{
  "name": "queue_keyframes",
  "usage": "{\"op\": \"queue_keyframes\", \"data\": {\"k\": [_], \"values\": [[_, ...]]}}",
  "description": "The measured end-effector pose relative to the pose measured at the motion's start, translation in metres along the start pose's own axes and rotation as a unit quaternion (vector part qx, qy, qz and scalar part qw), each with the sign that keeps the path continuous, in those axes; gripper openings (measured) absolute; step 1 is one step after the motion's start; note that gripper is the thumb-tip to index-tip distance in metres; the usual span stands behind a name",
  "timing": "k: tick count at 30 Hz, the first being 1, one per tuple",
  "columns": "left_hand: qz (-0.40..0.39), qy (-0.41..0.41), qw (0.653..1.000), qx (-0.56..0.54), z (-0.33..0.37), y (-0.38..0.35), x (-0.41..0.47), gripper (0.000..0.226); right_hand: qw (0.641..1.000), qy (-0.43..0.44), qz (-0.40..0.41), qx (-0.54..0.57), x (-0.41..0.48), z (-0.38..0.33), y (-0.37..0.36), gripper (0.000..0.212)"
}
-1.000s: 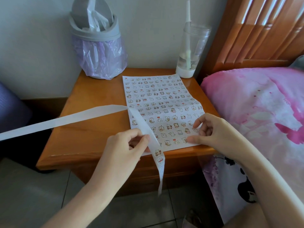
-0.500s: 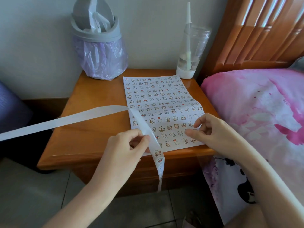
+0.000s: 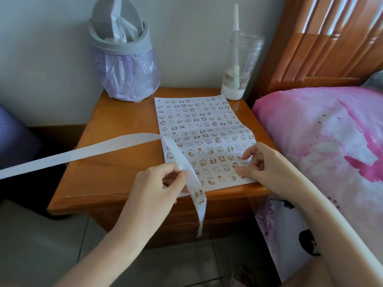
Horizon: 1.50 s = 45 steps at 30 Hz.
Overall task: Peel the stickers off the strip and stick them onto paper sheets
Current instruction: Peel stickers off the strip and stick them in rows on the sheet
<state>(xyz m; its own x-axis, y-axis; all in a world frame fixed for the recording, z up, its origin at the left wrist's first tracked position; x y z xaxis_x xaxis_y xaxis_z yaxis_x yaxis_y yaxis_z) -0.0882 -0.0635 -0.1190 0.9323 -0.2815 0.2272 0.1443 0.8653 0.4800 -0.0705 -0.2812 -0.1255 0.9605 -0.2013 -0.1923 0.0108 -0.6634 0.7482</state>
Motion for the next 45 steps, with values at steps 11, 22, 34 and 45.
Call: {"op": "queue_keyframes", "data": {"k": [11, 22, 34, 45], "values": [[0.008, 0.014, 0.995, -0.100, 0.002, 0.009, 0.004, 0.021, 0.988, 0.129, 0.027, 0.085, -0.026, -0.047, -0.004, 0.007], [0.056, 0.005, 0.983, -0.177, 0.008, 0.012, 0.003, 0.024, 0.961, 0.163, -0.110, 0.193, -0.051, -0.072, -0.025, 0.018], [0.005, 0.008, 0.976, -0.215, 0.011, -0.002, 0.000, 0.036, 0.964, 0.152, -0.069, 0.209, -0.052, -0.069, -0.021, 0.012], [0.020, 0.003, 0.986, -0.167, 0.013, 0.001, -0.001, 0.020, 0.971, 0.170, -0.048, 0.164, -0.054, -0.070, -0.021, 0.008]]}}
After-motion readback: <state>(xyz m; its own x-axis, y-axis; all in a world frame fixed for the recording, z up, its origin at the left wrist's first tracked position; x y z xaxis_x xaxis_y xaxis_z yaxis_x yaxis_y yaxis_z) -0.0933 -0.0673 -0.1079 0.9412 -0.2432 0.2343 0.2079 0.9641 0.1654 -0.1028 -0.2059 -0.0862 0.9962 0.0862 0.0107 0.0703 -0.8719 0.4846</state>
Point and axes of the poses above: each hand's wrist, its own x-axis towards the middle knuckle, its own y-axis out of the back of the hand, z = x × y, the point moved 9 cm from there along x, towards the middle knuckle, and after that the axes turned 12 degrees about -y, right-handed, at the moved point
